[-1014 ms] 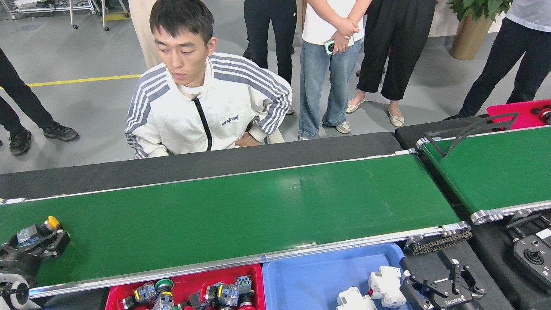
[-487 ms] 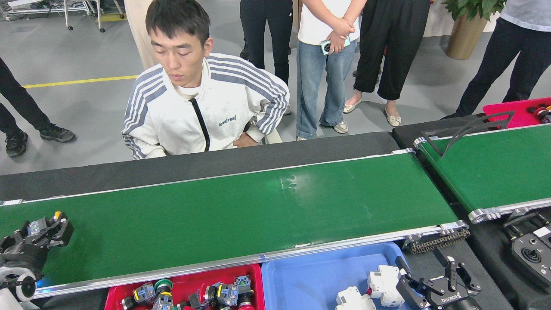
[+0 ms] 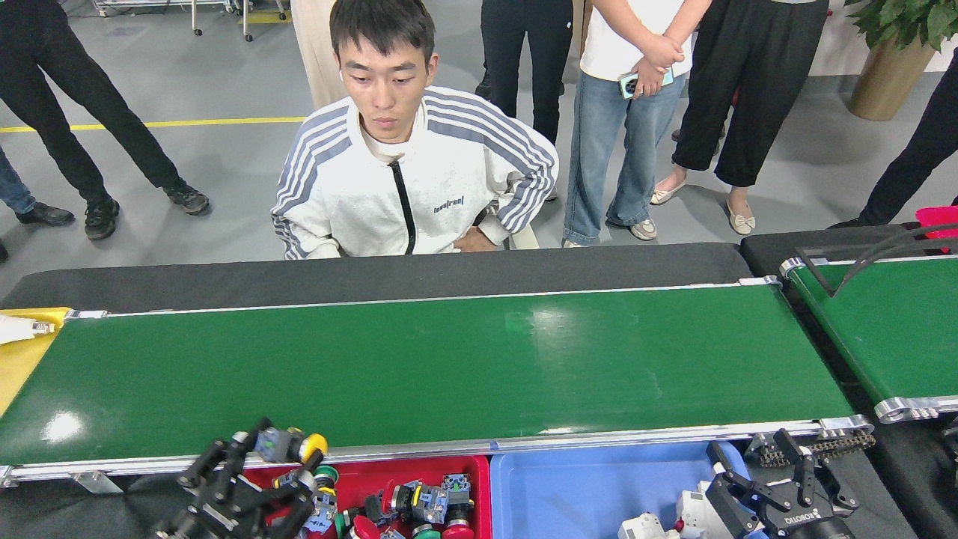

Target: Pick switch part from conveyor to tray

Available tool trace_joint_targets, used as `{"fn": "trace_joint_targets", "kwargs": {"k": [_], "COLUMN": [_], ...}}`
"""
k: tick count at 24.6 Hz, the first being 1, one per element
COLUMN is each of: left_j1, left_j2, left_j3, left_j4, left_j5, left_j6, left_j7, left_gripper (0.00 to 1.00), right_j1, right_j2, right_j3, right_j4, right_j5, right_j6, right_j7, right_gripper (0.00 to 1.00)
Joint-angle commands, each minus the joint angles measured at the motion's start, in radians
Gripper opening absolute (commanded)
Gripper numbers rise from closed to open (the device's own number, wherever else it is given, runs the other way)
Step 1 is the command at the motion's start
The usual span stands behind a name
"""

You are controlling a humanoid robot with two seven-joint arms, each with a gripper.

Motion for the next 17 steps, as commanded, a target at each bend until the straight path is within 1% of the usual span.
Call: {"fn": "trace_joint_targets", "kwargs": {"k": [1,3,6,7,8,9,11,13,15,17], "left_j1": [-0.003,-0.003,-0.006,-0.005,-0.005,-0.003,0.002,0.014,0.032,0.061], "left_j2": [0.004,0.004,-0.008,-0.006,-0.003,0.0,0.017,0.049,0.053,0.055], "left_j3": [-0.001,0.031,0.114,0.145,0.171,0.186,0.237,0.315,0.389,0.427], "left_j4": [-0.016,-0.016,-0.015,-0.012,-0.004,0.01,0.077,0.119,0.134,0.136], "left_j5": [0.001,0.001,0.005,0.001,-0.001,-0.001,-0.001,0.001,0.002,0.008], "left_j6": [-0.007,-0.007,-0.007,0.035,0.121,0.184,0.311,0.329,0.326,0.323], "left_j7": [0.002,0.002,0.002,0.002,0.002,0.002,0.002,0.002,0.002,0.004], "left_gripper": [1.0,1.0,1.0,1.0,1.0,1.0,1.0,1.0,1.0,1.0], "right_j1": [-0.002,-0.002,-0.002,-0.002,-0.004,-0.004,-0.014,-0.025,-0.05,-0.06], "right_j2": [0.0,0.0,0.0,-0.001,0.0,0.0,-0.001,0.006,0.028,0.051], "right_j3": [-0.006,-0.006,-0.004,-0.004,-0.003,-0.003,0.0,0.002,0.008,0.034], "right_j4": [-0.014,-0.014,-0.014,-0.014,-0.014,-0.014,-0.014,-0.016,-0.017,-0.017], "right_j5": [-0.004,-0.004,-0.003,-0.003,-0.003,-0.001,0.0,0.008,0.023,0.073], "right_j6": [0.002,0.002,0.002,0.002,0.002,0.002,0.002,0.006,0.063,0.141], "right_j7": [-0.006,-0.006,-0.006,-0.006,-0.006,-0.006,-0.005,-0.002,0.015,0.021], "right_gripper": [1.0,1.0,1.0,1.0,1.0,1.0,1.0,0.99,0.99,0.99]}}
